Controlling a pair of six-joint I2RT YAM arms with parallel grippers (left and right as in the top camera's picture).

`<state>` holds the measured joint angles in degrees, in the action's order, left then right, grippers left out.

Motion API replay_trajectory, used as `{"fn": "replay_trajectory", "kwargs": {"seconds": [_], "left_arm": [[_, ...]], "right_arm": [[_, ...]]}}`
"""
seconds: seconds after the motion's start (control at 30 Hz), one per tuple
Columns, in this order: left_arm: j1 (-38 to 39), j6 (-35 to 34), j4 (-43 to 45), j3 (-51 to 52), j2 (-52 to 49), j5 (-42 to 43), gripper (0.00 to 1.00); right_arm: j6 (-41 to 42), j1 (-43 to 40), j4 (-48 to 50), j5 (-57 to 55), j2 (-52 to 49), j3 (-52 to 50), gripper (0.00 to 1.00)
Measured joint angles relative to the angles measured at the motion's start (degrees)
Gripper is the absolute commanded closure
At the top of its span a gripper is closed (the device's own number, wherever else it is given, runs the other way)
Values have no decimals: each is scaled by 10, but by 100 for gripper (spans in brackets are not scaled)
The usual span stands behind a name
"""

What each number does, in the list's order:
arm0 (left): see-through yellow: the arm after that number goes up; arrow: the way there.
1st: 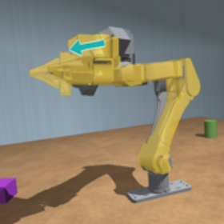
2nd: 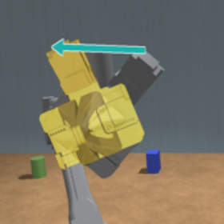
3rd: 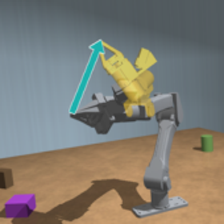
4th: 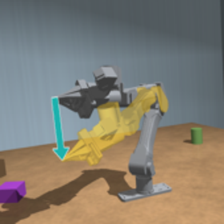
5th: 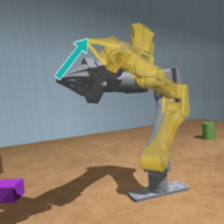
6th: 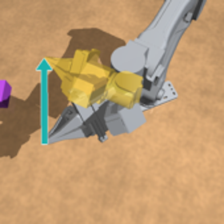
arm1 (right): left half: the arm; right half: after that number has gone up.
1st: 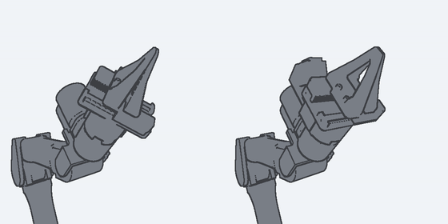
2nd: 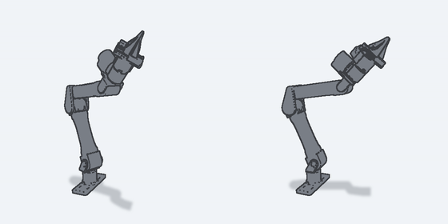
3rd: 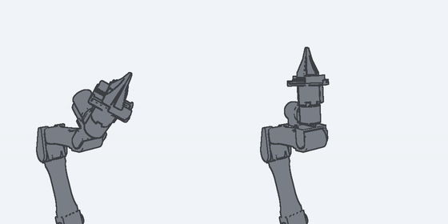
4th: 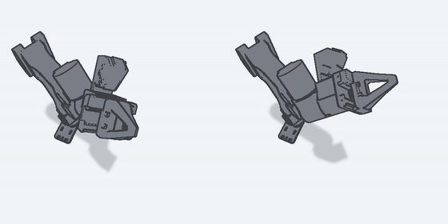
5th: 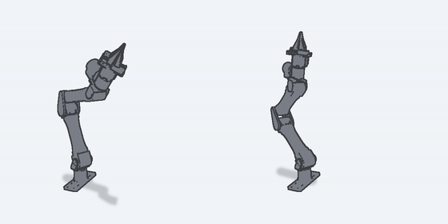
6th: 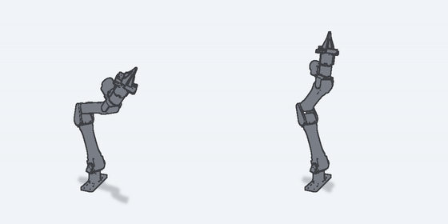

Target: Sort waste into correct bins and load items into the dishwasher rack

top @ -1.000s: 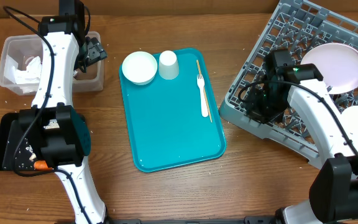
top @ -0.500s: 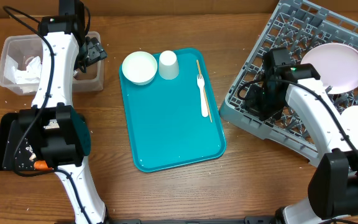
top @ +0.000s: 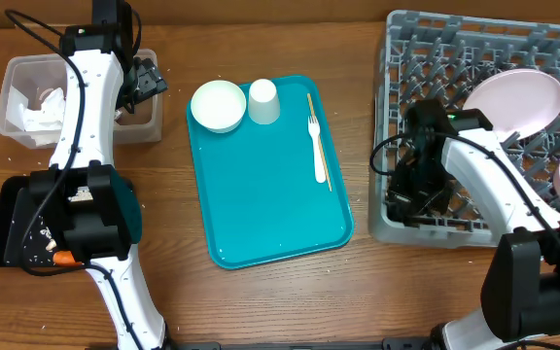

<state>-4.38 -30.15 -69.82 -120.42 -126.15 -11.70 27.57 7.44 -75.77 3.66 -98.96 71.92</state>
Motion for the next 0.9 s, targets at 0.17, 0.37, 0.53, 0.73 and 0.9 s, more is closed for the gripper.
{"fn": "replay_trajectory", "kwargs": {"seconds": [0.17,0.37,0.53,0.73,0.9], "left_arm": [[0,0,0,0,0,0,0],[0,0,0,0,0,0,0],[0,0,0,0,0,0,0],[0,0,0,0,0,0,0],[0,0,0,0,0,0,0]], "right_arm": [[10,-8,7,-17,0,-1,96],[20,-10,5,-37,0,-1,96],[29,-10,1,-45,6,0,93],[23,-15,-39,-48,37,57,55],[22,-75,-60,-59,63,158,0]]}}
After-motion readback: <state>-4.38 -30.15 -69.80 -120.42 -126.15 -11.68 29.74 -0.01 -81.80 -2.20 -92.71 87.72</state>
